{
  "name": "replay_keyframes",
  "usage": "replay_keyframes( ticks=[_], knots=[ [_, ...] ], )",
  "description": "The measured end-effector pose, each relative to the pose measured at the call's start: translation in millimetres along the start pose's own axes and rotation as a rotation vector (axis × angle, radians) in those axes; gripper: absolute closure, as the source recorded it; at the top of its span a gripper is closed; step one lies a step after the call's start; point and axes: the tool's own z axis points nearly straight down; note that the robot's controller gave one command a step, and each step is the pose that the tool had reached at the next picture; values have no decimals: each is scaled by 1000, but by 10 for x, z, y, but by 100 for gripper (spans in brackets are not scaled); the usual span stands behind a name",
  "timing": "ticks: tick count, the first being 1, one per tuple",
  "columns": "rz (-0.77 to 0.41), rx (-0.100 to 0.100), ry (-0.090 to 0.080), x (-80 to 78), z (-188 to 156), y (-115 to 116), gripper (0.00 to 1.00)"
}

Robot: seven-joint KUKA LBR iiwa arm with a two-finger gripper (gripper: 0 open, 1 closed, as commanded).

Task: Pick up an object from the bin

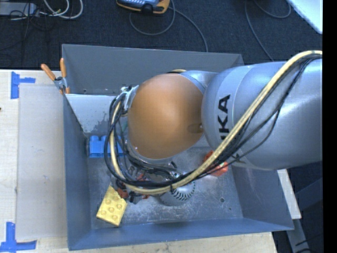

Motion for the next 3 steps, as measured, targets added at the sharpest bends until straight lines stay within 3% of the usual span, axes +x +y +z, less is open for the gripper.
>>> replay_keyframes(
  ticks=[1, 3],
  knots=[
    [2, -1, 4, 9, 18, -1, 100],
    [-127, -2, 5, -13, 623, 73, 100]
  ],
)
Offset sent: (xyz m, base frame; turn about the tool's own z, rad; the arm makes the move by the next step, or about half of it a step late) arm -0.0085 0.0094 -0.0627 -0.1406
